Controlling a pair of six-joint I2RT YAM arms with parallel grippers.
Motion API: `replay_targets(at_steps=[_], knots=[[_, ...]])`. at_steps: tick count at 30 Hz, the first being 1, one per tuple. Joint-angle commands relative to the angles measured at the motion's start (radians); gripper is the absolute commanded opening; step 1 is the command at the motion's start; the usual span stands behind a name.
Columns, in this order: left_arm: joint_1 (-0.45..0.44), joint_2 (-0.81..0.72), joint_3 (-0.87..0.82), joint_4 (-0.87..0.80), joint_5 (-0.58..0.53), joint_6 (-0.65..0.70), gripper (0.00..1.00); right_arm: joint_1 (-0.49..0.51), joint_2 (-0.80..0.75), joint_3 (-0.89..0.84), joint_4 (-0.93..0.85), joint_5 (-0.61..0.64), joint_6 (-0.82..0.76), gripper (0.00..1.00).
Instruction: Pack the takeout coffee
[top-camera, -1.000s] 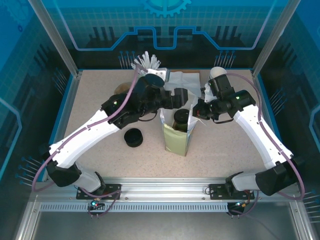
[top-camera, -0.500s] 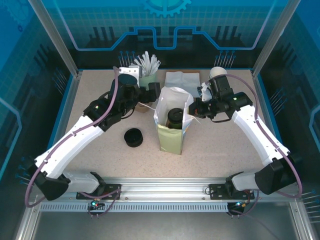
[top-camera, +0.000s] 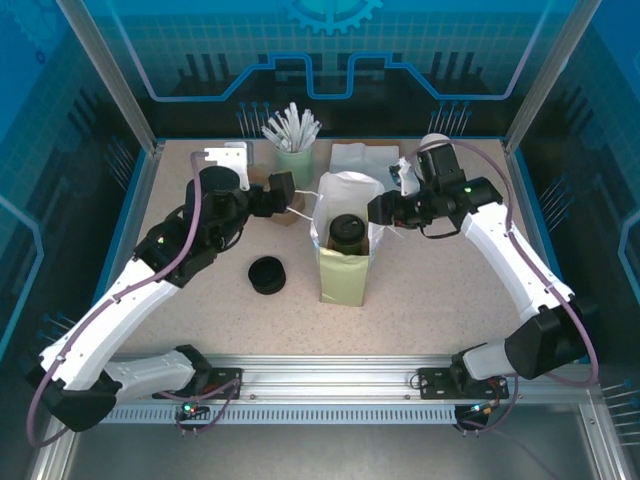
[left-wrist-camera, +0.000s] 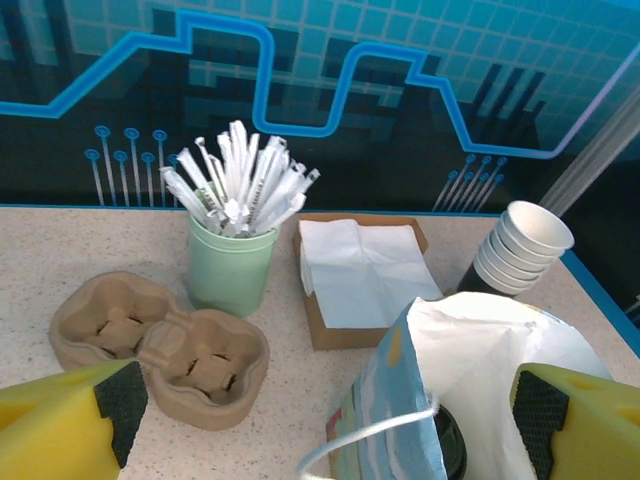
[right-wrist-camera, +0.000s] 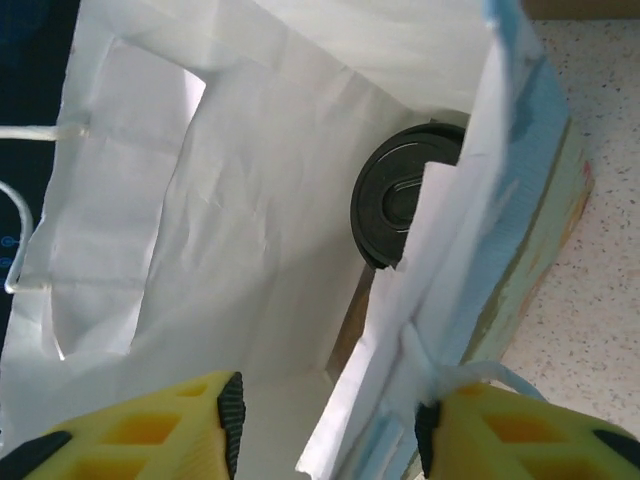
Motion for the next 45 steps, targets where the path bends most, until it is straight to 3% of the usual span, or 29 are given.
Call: replay_targets(at_steps=[1, 5, 9, 20, 27, 35, 40, 45], knots=[[0.027, -0.001, -0.03, -0.017, -0.111, -0.043, 0.97, -0.015, -0.003, 0.09, -0.106, 0.03, -0.108, 0.53], [0.111, 0.03, -0.076, 0.04, -0.086, -0.075, 0.97, -0.044, -0.054, 0.093, -0.12, 0.048, -0.116, 0.59], [0.233, 0.109, -0.078, 0.102, 0.02, -0.115, 0.97, -0.078, -0.105, 0.08, -0.061, 0.007, -0.135, 0.6], [0.408, 0.482, 0.149, 0.217, 0.23, -0.162, 0.92, -0.143, -0.244, -0.096, 0.209, 0.092, -0.142, 0.55], [0.457, 0.647, 0.285, 0.234, 0.282, -0.211, 0.84, -0.15, -0.243, -0.113, 0.279, 0.089, -0.176, 0.49], [0.458, 0.787, 0.448, 0.21, 0.287, -0.183, 0.73, -0.152, -0.29, -0.173, 0.292, 0.073, -0.195, 0.48], [0.454, 0.823, 0.495, 0.228, 0.355, -0.154, 0.64, -0.154, -0.32, -0.201, 0.313, 0.074, -0.21, 0.46], [0.442, 0.881, 0.574, 0.223, 0.417, -0.092, 0.62, -0.154, -0.312, -0.197, 0.324, 0.062, -0.211, 0.46]])
